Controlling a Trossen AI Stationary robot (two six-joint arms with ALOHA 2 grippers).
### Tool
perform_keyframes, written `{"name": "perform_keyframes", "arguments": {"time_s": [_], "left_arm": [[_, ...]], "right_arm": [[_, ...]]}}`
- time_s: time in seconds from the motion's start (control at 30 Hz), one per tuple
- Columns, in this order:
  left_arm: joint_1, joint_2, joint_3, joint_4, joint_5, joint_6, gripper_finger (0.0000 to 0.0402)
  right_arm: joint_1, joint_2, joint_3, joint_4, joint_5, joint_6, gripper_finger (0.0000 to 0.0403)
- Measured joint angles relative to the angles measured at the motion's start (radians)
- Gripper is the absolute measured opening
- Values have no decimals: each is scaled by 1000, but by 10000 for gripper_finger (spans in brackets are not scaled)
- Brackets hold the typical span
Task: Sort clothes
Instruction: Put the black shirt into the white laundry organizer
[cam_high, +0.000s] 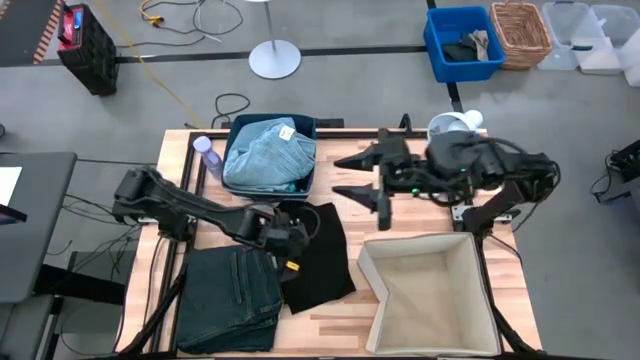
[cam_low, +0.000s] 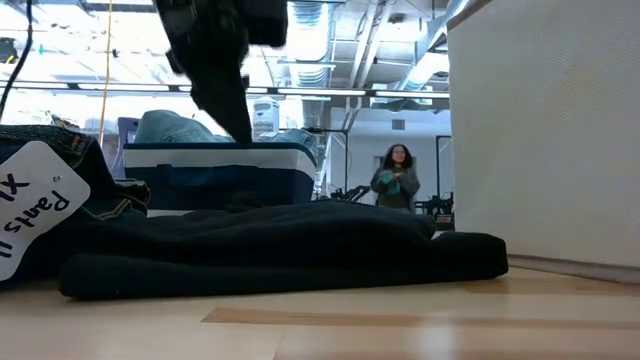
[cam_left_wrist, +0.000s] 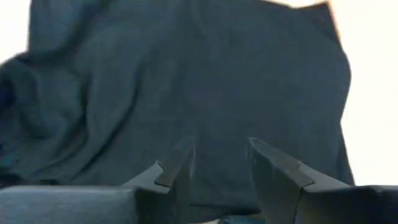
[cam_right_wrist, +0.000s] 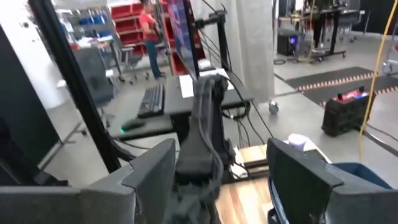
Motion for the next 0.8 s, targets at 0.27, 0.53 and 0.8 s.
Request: {"name": "perform_keyframes", "arguments": {"time_s": [0.27,0.53,0.8], "left_arm": [[-3,135,2,87,27,29,218],[39,267,2,219,20,-78,262],[44,389,11,235,-2,-192,239]], "right_arm": [[56,-82,0,29,1,-10,270],[125,-139,0,13,1,-62,270],[240,-192,0,-11,-1,-165,270]]}}
